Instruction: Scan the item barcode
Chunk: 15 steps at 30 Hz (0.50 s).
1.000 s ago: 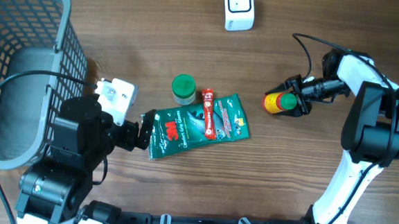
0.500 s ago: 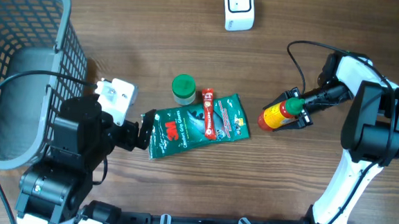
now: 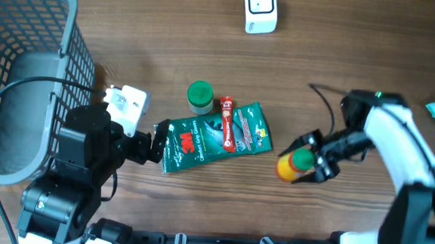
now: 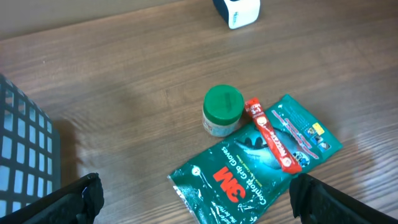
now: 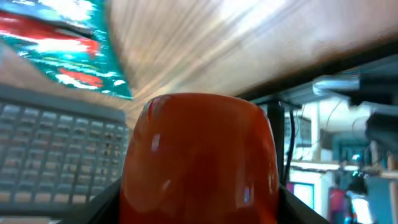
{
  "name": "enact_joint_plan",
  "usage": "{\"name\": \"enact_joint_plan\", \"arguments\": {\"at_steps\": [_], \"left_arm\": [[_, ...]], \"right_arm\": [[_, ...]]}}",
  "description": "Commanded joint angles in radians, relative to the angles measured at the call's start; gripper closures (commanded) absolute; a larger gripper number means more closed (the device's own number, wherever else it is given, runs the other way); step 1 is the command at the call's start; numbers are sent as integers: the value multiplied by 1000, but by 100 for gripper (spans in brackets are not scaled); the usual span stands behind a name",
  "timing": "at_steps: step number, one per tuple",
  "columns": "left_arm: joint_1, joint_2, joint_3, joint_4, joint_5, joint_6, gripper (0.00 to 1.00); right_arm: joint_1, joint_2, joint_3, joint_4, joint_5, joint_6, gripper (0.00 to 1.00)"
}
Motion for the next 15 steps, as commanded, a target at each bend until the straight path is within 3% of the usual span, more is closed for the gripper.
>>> {"name": "enact_joint_plan", "arguments": {"at_steps": [1,3,7,9,12,15], "left_arm": [[5,-2,-1,3,8,-7,0],[5,-2,-1,3,8,-7,0],[5,-2,-1,3,8,-7,0],[5,-2,-1,3,8,-7,0],[5,-2,-1,3,8,-7,0],[5,-2,-1,3,8,-7,0]], "right_arm": [[103,-105,-37,32,-42,396,55],[152,-116,-37,46,-65,467,55],[190,-114,-37,79,-209,533,64],[190,-114,-37,169,-252,618,64],[190,-114,-37,338,-277,619,62],[190,-113,-37,365,-298,655,66]]}}
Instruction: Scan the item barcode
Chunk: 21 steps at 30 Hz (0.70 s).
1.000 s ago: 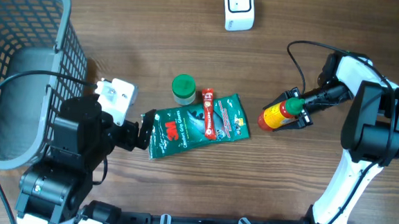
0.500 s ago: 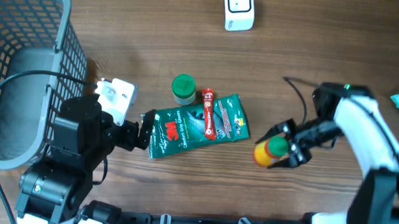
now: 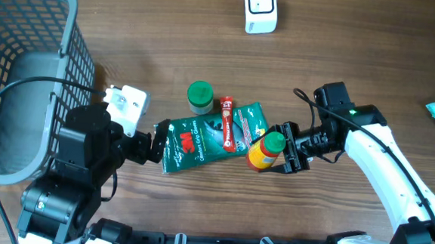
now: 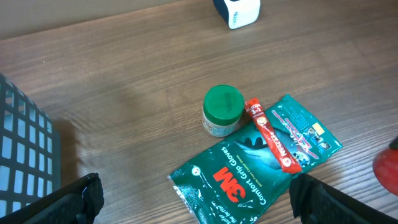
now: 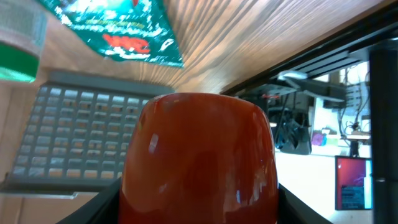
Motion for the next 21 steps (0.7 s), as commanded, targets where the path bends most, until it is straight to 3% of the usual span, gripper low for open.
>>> {"name": "enact_joint_plan", "arguments": {"at_steps": [1,8,12,18,19,21], "left_arm": [[5,-2,-1,2,8,-7,0],[5,-2,-1,2,8,-7,0],[5,-2,-1,2,8,-7,0],[5,-2,-1,2,8,-7,0],[5,-2,-1,2,8,-7,0],[5,-2,-1,2,8,-7,0]], "right_arm": [[2,-12,0,-1,-88,98,66],[2,26,0,6,-64,335,57],[2,88,0,56,-66,441,67],[2,178,0,62,-13,347,63],[2,181,0,63,57,267,71],[-3,181,0,72,91,174,76]]}}
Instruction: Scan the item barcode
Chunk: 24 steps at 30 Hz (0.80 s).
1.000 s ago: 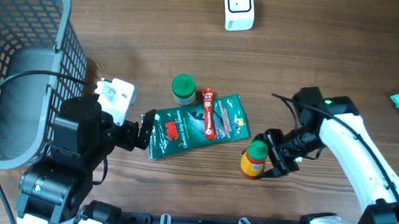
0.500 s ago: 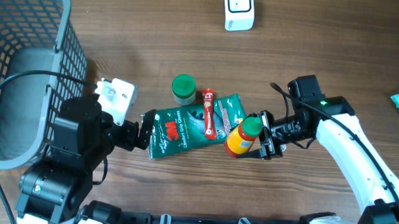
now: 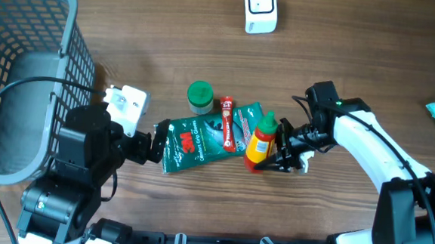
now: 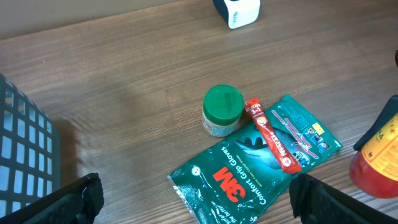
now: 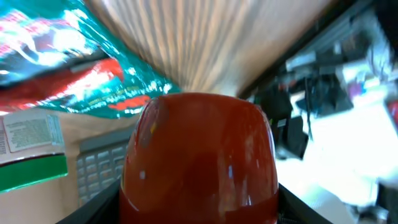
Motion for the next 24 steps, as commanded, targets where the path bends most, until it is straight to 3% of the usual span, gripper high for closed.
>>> {"name": "enact_joint_plan", "arguments": {"at_steps": [1,3,5,6,11,14,20,24], "left_arm": [[5,-2,-1,2,8,-6,0],[5,-2,-1,2,8,-6,0],[5,-2,-1,2,8,-6,0],[5,-2,-1,2,8,-6,0],[5,-2,-1,2,8,-6,0],[5,-2,-1,2,8,-6,0],[5,-2,-1,2,8,-6,0],[5,-2,-1,2,8,-6,0]], "right_arm": [[-11,11,0,39,48,-152,76],[-47,11,0,148,42,-273,76],[-94,11,0,266,44,-350,86],[-130,11,1,349,45,-357,92],[-224,3,58,568,66,-357,94],[-228,-22,96,630,219,-355,95],[-218,-79,101,862,524,-352,94],[-147,-67,101,1049,768,-339,80]]}}
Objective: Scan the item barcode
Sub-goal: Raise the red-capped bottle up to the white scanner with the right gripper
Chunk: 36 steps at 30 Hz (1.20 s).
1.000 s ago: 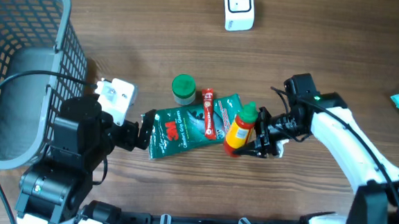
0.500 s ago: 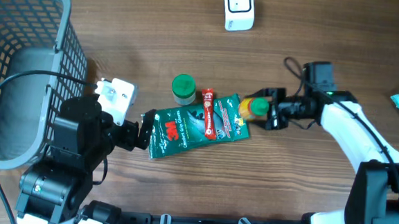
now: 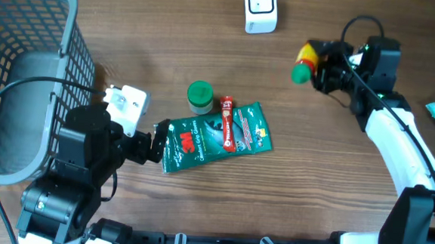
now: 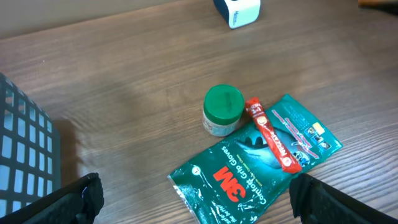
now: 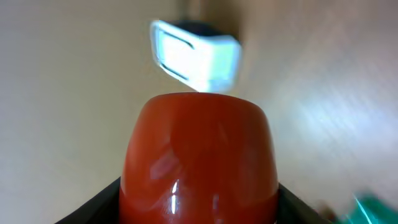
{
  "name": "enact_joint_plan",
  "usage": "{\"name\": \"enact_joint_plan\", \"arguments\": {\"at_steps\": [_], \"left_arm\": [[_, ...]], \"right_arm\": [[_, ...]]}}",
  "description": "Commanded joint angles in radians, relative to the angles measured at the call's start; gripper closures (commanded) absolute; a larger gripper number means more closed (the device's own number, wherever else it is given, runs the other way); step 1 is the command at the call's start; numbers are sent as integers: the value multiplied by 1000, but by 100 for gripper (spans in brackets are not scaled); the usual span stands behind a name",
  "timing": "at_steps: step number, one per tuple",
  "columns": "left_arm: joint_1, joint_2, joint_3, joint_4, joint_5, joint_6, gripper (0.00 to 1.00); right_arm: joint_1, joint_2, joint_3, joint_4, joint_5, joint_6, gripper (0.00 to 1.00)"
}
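A red sauce bottle (image 3: 308, 55) with a green cap is held off the table at the back right, cap pointing left. My right gripper (image 3: 328, 64) is shut on it. The bottle's red base (image 5: 199, 162) fills the right wrist view. Beyond it stands the white scanner (image 5: 194, 56), which sits at the table's far edge (image 3: 260, 9) to the left of the bottle. My left gripper (image 4: 196, 199) is open at the front left, with nothing between its fingers, close to the near corner of a green packet.
On the middle of the table lie a green 3M glove packet (image 3: 213, 137), a red stick pack (image 3: 227, 121) and a green-lidded jar (image 3: 199, 95). A grey mesh basket (image 3: 67, 52) fills the left. A teal wrapper lies at the right edge.
My right gripper has moved with the bottle from the right edge of the green packet to the back right, near the scanner. The bottle now faces the scanner. The left arm is still.
The right gripper held the bottle at the front right of the table, then nearer the green packet, then at the packet's right edge. Now it holds the bottle up at the back beside the scanner. The left gripper stayed open throughout.
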Motion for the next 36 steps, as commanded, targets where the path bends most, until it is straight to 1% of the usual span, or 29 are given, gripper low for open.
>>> {"name": "enact_joint_plan", "arguments": {"at_steps": [1,2,3,4,5,8,10,12,13,14,15,17,19,22,25,29,32,34,35,36], "left_arm": [[5,-2,-1,3,8,-6,0],[5,-2,-1,3,8,-6,0],[5,-2,-1,3,8,-6,0],[5,-2,-1,3,8,-6,0],[5,-2,-1,3,8,-6,0],[5,-2,-1,3,8,-6,0],[5,-2,-1,3,8,-6,0],[5,-2,-1,3,8,-6,0],[5,-2,-1,3,8,-6,0],[5,-2,-1,3,8,-6,0],[5,-2,-1,3,8,-6,0],[5,-2,-1,3,8,-6,0],[5,-2,-1,3,8,-6,0],[5,-2,-1,3,8,-6,0],[5,-2,-1,3,8,-6,0],[5,-2,-1,3,8,-6,0],[5,-2,-1,3,8,-6,0],[5,-2,-1,3,8,-6,0],[5,-2,-1,3,8,-6,0],[5,-2,-1,3,8,-6,0]], "right_arm": [[82,-13,25,103,313,37,74],[103,-6,25,118,376,70,73],[140,16,25,148,486,127,73],[161,33,25,180,529,134,73],[175,47,25,212,554,131,76],[224,135,25,412,652,114,78],[238,210,25,560,707,97,78],[240,287,29,698,723,43,77],[240,336,47,759,730,23,76],[240,370,70,785,736,5,76],[240,405,104,792,740,-14,77],[241,500,230,776,739,-87,78],[242,578,356,726,740,-118,78],[242,671,514,654,747,-117,78],[246,803,692,604,746,-117,78],[253,905,798,594,694,-118,80],[274,911,800,573,719,-131,78],[286,911,800,576,725,-188,77],[291,910,804,583,724,-248,76],[293,909,809,583,724,-277,76]]}}
